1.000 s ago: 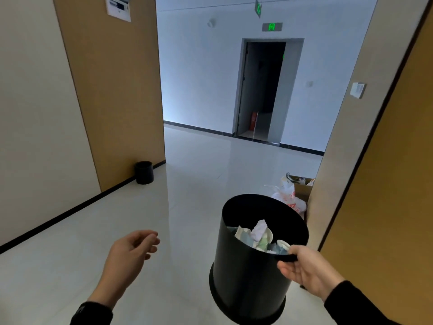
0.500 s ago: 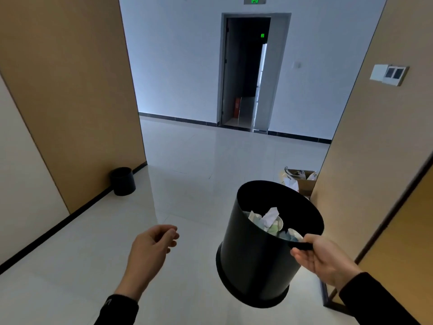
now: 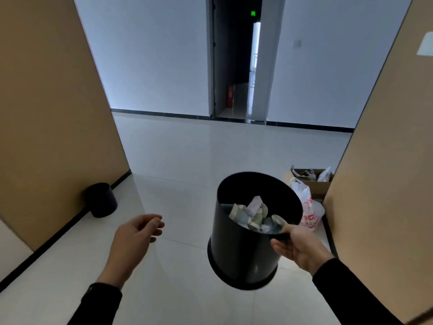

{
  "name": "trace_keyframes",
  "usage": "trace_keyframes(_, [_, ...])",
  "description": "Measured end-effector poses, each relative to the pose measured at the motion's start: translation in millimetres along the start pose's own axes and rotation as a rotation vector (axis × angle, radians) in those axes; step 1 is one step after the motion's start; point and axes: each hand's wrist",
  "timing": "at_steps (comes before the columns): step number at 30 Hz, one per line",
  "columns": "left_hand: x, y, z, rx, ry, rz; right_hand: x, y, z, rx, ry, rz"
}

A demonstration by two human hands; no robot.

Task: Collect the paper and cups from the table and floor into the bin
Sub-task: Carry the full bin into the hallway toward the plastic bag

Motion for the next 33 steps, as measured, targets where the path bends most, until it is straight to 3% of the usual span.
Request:
trace_keyframes(12, [-146.4, -32.2, 288.2, -0.014, -0.336, -0.058, -17.3, -95.6, 181.3, -0.031, 0.269, 0.213])
trace_keyframes(18, [-252.7, -14.3, 405.3, -0.034, -0.680, 0.009, -14.1, -122.3, 223.7, -0.053, 0.483, 0.437])
trace_keyframes(26, [-427.6, 22.6, 419.1, -0.178, -1.157, 0.123, 41.1, -101.3, 219.2, -0.050, 0.816, 0.723])
trace_keyframes(33, [-558.8, 38.5, 360.7, -0.282, -1.426, 0.230, 110.4, -62.9, 235.8, -0.095, 0.982, 0.856])
Point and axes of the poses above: each hand's wrist, its own z-axis towards the middle knuckle, its own x-axis out of the back of the hand, y = z × x, and after that the axes turned 4 degrees about -z, right-handed
